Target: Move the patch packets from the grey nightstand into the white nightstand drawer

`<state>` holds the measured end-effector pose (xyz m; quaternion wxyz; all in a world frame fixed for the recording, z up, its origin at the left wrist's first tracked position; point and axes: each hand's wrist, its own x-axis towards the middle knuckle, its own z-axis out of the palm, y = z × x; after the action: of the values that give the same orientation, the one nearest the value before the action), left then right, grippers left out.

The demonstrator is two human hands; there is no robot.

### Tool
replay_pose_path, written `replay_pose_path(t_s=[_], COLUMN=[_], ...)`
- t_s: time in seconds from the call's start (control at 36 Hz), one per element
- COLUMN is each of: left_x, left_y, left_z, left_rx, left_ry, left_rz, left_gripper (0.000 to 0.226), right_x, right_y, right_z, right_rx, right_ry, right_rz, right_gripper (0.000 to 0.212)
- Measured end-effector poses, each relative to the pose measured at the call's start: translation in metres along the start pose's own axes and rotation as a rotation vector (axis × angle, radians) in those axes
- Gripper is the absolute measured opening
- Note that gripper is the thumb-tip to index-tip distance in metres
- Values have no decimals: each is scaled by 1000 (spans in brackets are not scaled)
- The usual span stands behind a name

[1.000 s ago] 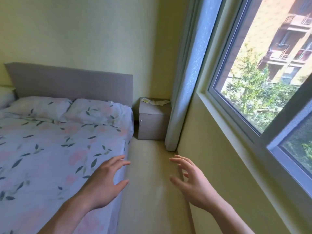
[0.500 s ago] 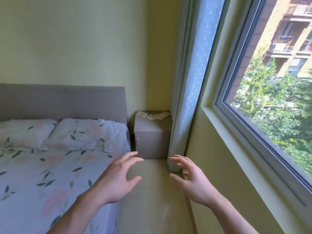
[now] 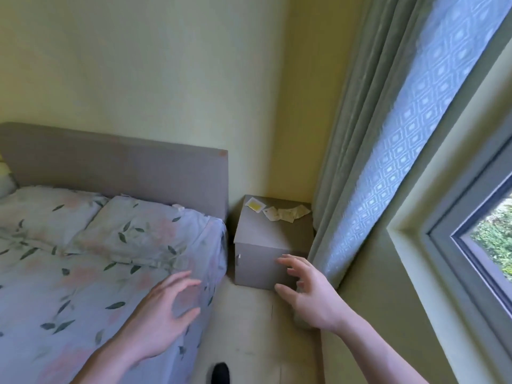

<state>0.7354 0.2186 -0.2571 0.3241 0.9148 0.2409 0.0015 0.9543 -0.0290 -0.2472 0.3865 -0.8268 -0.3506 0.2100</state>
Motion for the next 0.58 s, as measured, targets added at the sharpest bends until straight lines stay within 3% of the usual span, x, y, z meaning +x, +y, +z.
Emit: replay_pose_path(t_s=[0.25, 0.58], left_x=[167, 400], left_y=[-28, 10], left_z=[-26, -20], left_rx=[-6, 23], left_ry=[11, -154], left_rz=[-23, 108], left_gripper=[46, 48], right_x=[158, 307], right_y=[35, 105], right_z=[-15, -61], right_rx=[36, 79], right_ry=[-6, 47], right_rz=[89, 248], right_gripper=[47, 49])
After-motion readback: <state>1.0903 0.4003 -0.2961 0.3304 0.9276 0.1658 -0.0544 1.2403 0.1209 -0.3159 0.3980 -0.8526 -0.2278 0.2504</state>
